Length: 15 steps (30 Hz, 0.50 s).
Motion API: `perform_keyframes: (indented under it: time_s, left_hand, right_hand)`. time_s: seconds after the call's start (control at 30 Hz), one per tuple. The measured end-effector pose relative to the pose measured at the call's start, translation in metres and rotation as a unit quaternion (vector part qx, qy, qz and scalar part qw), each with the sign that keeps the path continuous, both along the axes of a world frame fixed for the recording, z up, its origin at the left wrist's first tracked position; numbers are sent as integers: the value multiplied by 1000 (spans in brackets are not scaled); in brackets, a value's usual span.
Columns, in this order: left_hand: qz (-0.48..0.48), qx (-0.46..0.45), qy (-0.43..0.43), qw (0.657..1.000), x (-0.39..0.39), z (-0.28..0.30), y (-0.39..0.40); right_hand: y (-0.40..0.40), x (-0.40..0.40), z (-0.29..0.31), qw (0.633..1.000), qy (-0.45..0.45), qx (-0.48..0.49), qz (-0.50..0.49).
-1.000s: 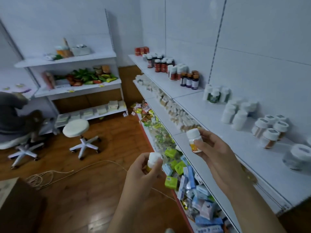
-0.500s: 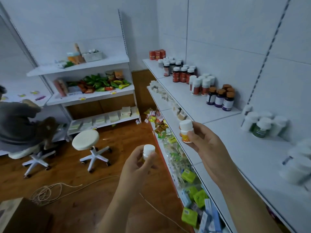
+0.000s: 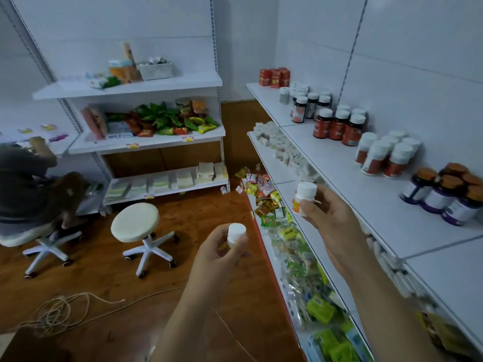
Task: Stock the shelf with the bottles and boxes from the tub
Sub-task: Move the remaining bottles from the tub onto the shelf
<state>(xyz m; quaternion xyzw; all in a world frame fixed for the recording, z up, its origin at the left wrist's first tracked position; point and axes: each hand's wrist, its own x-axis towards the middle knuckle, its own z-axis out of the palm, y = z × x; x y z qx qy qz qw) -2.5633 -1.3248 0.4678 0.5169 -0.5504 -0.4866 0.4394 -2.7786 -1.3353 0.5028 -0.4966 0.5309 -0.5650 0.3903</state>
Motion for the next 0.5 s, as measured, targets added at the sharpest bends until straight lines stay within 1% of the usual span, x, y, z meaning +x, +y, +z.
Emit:
perform_keyframes:
  time_s: [0.13,0.27,0.5]
  left_hand:
    - [-44,0,8,999,21,10,-69]
    - [-81,-4,3,997,33,14,-137]
    - [-97,4,11,995,35,1,-239]
  right_hand:
    - [-65,27,7,999,32,3,-27]
    - [-120,40,12,998,39,-6,-58]
    - [-211,44,3,996,48,10,-75]
